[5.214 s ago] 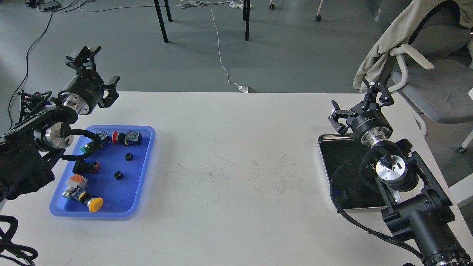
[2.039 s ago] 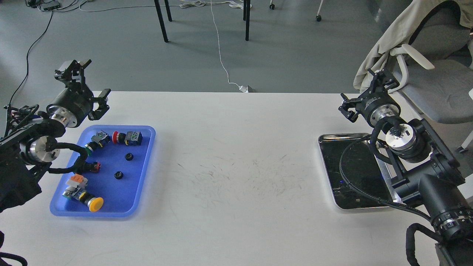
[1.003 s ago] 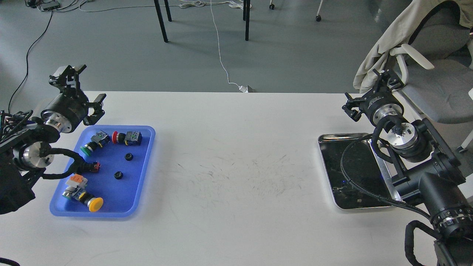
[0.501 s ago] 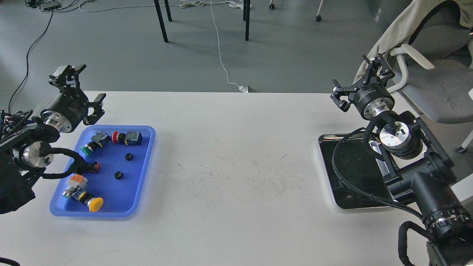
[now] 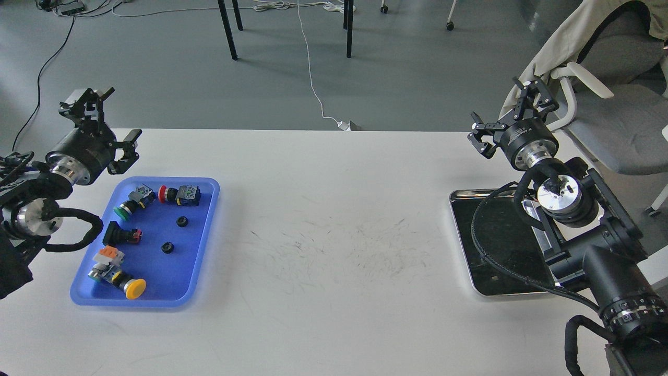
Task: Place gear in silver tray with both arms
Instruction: 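Lower the left gripper toward the parts in the blue tray, then grasp a small black gear in the blue tray with the left gripper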
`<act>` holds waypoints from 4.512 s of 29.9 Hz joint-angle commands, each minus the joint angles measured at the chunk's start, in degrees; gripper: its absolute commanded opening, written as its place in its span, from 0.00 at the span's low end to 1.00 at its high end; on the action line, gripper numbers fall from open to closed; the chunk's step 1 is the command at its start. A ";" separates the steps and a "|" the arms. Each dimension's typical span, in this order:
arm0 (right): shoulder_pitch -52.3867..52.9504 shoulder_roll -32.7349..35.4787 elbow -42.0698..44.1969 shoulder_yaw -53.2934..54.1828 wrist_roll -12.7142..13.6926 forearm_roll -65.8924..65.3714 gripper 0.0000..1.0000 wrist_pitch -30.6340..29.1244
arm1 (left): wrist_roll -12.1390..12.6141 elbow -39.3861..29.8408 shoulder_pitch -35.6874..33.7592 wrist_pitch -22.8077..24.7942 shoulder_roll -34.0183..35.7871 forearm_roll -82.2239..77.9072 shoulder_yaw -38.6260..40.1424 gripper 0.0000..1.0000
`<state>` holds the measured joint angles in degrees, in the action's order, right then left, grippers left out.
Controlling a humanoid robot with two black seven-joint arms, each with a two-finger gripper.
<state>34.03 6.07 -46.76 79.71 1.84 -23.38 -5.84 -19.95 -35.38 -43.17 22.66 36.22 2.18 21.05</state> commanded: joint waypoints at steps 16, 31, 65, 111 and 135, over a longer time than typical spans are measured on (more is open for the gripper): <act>-1.69 0.35 -1.31 -1.05 0.00 -0.17 0.99 0.39 | 0.52 -29.21 -0.25 5.19 26.61 -22.48 -4.09 0.99; -3.27 2.10 -2.54 -1.05 0.00 -0.26 0.99 0.75 | 0.44 -39.77 -1.22 -6.57 29.25 -57.35 -4.70 0.91; -4.94 2.81 -3.86 -0.87 -0.08 -0.52 0.99 0.75 | 2.63 -36.87 -0.43 -11.76 15.72 -103.08 -5.58 0.93; -7.84 5.53 -8.26 -1.13 -0.08 -0.79 0.99 1.01 | -8.05 -18.50 -0.34 -18.18 7.28 -114.59 -10.50 0.72; -8.72 5.53 -9.22 -1.13 -0.08 -0.79 0.99 1.01 | -8.05 -13.31 -0.25 -23.89 6.32 -115.30 -14.28 0.64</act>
<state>25.32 11.60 -55.97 78.57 1.76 -24.17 -4.83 -28.01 -48.73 -43.43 -1.05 42.76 -113.32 6.82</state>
